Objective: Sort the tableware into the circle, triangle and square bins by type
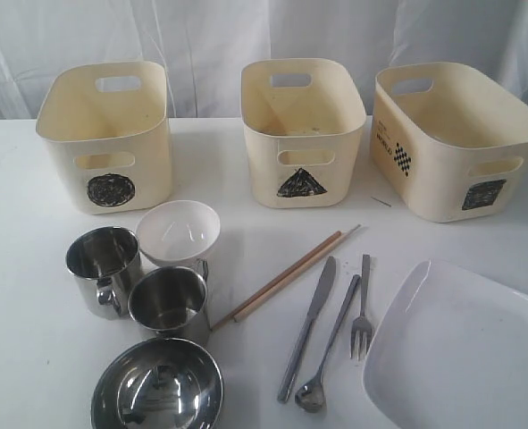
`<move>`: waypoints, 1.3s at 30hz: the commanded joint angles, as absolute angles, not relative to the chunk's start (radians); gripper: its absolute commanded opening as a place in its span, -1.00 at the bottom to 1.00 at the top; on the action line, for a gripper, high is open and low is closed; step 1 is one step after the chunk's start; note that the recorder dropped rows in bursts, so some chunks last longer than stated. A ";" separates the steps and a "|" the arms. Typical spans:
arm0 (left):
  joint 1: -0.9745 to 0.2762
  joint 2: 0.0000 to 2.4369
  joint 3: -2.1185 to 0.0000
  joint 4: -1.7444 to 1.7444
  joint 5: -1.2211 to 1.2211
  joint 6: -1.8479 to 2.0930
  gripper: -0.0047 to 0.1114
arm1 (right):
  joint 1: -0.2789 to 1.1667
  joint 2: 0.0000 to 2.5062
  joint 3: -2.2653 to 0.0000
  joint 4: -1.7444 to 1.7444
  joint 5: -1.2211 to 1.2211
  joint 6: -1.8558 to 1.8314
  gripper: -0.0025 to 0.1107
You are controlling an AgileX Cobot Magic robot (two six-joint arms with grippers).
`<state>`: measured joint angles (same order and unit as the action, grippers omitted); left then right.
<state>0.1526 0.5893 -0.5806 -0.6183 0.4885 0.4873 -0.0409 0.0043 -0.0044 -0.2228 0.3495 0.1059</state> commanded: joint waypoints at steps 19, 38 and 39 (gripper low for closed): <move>0.095 1.392 -0.929 -0.981 0.442 0.839 0.22 | -0.042 0.000 0.000 -0.226 0.350 0.109 -0.96; -0.057 1.535 -1.020 -0.603 0.520 0.519 0.22 | -0.042 0.000 0.000 -0.226 0.350 0.109 -0.96; -0.067 1.540 -1.032 -0.585 0.524 0.510 0.22 | -0.042 0.000 0.000 -0.226 0.350 0.109 -0.96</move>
<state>-0.0478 1.5333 -0.9995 -0.6221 0.4759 0.5540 -0.0409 0.0043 -0.0044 -0.2228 0.3495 0.1059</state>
